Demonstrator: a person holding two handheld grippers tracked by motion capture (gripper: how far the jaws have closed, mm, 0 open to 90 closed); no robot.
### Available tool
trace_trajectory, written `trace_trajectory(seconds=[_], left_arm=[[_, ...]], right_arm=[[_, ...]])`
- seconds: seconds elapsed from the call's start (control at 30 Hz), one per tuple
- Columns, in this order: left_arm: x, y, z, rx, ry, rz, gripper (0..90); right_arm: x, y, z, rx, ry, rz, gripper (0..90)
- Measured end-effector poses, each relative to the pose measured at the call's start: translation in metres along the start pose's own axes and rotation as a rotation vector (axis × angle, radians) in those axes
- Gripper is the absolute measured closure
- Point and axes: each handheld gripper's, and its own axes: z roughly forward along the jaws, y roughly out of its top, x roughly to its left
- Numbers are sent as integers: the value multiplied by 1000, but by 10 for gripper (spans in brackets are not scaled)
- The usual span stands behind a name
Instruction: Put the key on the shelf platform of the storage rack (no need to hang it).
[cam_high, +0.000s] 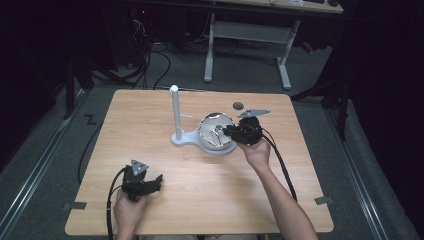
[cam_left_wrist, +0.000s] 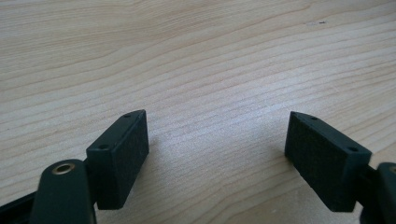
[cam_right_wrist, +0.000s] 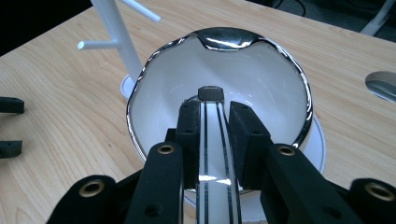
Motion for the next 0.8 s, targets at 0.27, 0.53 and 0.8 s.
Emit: trace_trajectory(seconds=[0.27, 0.53, 0.8], left_arm=[[0, 0, 0, 0, 0, -1, 220], [0, 0, 0, 0, -1, -1, 220], [0, 0, 0, 0, -1, -1, 219]], right_arm=[[1, 1, 14, 18, -2, 5, 751], [1, 0, 27, 51, -10, 6, 751], [3, 2, 33, 77, -23, -6, 750]])
